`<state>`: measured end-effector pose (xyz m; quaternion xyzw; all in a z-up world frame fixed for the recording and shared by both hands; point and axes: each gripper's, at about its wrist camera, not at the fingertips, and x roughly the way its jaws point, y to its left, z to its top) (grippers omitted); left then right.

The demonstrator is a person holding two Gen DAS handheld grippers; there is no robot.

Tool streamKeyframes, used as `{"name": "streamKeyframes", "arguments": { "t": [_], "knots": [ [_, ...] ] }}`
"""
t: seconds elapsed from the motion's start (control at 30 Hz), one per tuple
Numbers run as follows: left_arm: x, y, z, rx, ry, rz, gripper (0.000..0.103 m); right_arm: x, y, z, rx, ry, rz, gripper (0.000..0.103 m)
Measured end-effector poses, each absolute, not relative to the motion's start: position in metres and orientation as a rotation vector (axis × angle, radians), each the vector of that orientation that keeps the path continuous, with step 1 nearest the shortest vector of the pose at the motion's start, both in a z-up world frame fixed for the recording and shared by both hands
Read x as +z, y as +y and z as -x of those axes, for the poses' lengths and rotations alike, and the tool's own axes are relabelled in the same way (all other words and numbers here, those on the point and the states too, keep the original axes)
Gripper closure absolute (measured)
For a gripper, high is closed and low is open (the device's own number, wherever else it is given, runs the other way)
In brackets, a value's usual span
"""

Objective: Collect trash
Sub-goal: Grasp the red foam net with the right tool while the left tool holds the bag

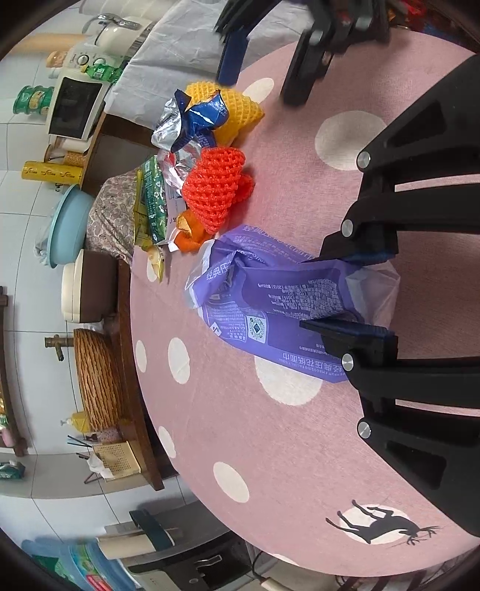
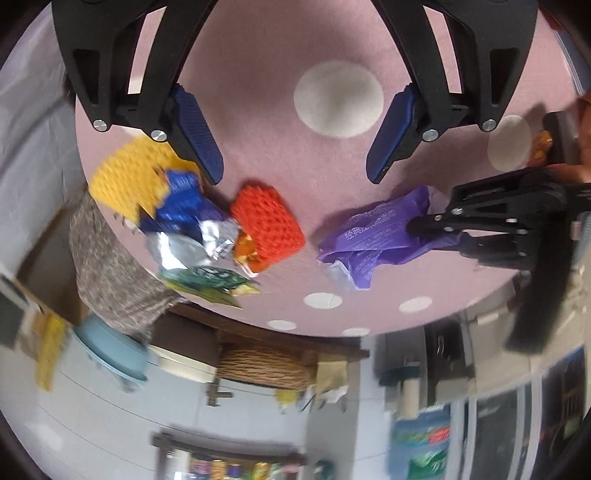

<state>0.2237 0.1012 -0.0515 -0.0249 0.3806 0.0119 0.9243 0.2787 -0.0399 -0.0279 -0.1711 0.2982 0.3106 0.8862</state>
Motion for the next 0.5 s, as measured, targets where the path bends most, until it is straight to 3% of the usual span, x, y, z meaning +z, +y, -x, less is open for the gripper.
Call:
{"name": "streamKeyframes", "arguments": {
  "t": [0.13,0.33,0.5],
  "knots": [
    [-0.053,0.105,-0.221,0.022,0.788,0.068,0.078,-0.036,-0.009,-0.307,0.586,0.626,0.450,0.029],
    [-0.053,0.106,-0.218,0.019,0.784,0.072,0.078,-0.046,0.014,-0.334,0.541,0.634,0.493,0.043],
    [-0.054,0.104,-0.219,0.017,0.787,0.076,0.078,-0.055,0.024,-0.347,0.517,0.669,0.523,0.073]
  ]
}}
